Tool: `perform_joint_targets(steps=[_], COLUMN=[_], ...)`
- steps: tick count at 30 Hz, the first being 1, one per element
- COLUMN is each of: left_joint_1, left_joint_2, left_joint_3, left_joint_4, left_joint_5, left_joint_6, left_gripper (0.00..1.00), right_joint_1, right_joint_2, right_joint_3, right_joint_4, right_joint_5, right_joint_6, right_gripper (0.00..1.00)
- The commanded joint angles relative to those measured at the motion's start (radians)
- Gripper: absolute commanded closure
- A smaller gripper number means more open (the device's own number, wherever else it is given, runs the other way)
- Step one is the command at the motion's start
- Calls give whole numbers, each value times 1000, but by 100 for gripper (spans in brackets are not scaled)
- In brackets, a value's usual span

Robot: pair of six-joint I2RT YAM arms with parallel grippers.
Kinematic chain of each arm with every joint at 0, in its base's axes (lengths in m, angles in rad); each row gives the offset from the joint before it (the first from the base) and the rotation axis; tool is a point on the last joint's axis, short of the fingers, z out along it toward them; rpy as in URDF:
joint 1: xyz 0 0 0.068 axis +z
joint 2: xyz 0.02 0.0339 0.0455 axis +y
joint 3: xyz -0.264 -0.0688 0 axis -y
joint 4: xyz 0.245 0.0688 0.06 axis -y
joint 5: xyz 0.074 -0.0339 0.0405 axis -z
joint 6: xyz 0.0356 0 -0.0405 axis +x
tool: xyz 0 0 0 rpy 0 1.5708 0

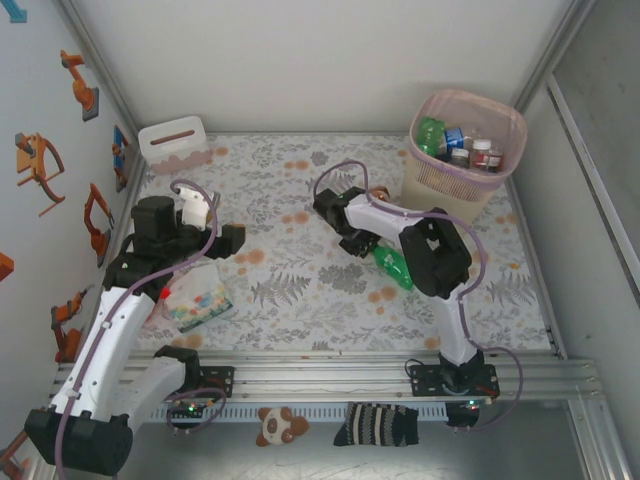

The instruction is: Put the plastic bottles in the bin

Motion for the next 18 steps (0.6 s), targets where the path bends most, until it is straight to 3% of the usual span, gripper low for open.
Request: perform_joint_targets(steps=[1, 18], left_joint_1=[6, 5], left_joint_2=[2, 2], left_joint_3=[10, 12], left_joint_4=[1, 1], left_joint_5=[11, 21], left_joint_6=[11, 8], left_gripper=[13, 13], right_joint_1=[0, -50], right_joint_2=[-92, -414], right_joint_3=[15, 156], right_joint_4=[-44, -119], right_joint_5=[-6, -212], right_joint_6=[32, 111], right_gripper=[69, 70])
